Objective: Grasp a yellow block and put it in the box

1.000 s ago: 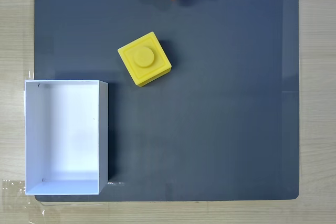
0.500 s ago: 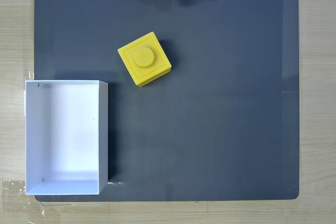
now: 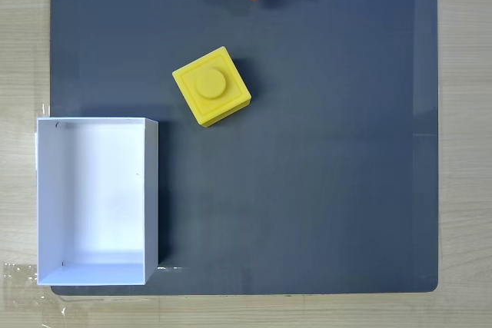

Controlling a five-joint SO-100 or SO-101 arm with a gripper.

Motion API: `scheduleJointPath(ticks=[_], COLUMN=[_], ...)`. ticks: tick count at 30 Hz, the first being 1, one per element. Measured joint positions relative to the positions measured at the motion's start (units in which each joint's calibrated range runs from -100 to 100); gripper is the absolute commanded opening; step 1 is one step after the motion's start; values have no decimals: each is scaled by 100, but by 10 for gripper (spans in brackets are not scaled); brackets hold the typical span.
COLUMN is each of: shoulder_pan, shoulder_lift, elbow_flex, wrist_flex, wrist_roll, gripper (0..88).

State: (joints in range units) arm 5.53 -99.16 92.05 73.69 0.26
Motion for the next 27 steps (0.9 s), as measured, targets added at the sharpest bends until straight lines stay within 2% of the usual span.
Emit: scheduleJointPath(ticks=[4,9,16,22,27], shoulder_pan=[-9,-162,-549,-567,-594], shoulder_lift=[118,952,3279,5293,6498], elbow_flex=[0,-407,-2457,-4986,-7028], wrist_flex=[-208,-1160,-2267,-2103,-891], wrist_roll=[0,0,-21,-11,16], gripper=[18,26,26,26,26])
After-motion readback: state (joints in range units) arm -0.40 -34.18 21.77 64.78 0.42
